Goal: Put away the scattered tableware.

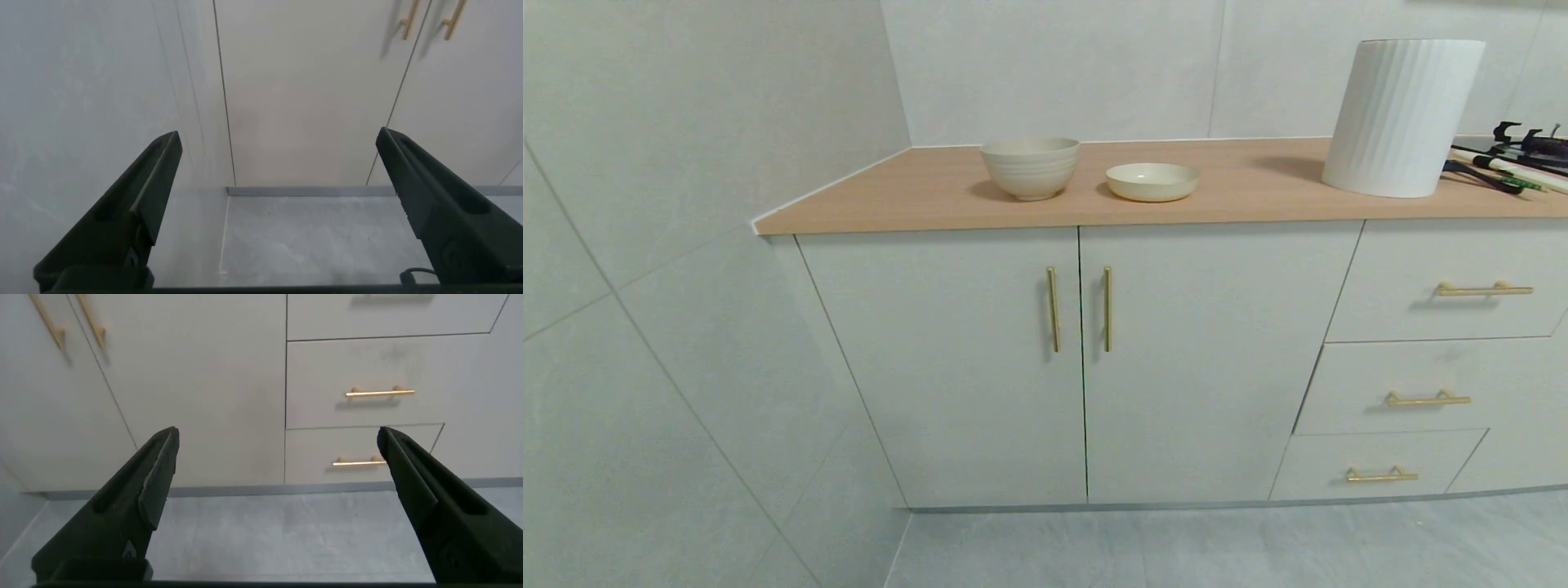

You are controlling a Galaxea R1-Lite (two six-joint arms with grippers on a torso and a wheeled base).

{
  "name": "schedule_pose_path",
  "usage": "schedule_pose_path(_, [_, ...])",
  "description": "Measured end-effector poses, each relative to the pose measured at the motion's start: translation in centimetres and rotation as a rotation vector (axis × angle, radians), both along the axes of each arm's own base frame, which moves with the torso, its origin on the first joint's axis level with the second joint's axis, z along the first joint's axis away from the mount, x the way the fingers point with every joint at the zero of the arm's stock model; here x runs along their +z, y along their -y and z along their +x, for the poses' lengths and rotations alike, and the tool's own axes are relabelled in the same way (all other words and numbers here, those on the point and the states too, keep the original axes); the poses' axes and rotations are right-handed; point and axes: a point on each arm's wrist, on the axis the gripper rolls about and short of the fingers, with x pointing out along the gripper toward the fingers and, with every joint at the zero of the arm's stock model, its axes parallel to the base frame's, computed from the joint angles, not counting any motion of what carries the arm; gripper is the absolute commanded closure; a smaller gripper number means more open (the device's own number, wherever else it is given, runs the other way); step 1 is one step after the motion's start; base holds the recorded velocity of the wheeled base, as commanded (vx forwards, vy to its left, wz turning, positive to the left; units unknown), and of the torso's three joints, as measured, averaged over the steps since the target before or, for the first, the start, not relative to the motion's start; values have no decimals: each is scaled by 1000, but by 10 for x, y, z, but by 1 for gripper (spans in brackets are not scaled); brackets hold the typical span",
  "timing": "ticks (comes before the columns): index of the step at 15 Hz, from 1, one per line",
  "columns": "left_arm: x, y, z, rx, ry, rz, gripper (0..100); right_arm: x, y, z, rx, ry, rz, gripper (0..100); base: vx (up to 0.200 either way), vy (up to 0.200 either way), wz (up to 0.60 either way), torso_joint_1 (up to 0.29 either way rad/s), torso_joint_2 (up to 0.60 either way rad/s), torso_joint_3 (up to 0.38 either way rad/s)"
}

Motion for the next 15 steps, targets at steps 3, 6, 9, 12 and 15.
schedule_pose_path(3, [0,0,0,0,0,0,0,0,0,0,0,0,0,0,133,0,0,0,0,2])
schedule_pose_path(6, [0,0,0,0,1,0,0,0,0,0,0,0,0,0,200,0,0,4,5,4])
schedule_pose_path(9, [0,0,0,0,1,0,0,0,0,0,0,0,0,0,133,0,0,0,0,2])
schedule_pose_path(12, [0,0,0,0,0,0,0,0,0,0,0,0,0,0,0,0,0,0,0,0])
schedule_pose_path(15, [0,0,0,0,0,0,0,0,0,0,0,0,0,0,0,0,0,0,0,0])
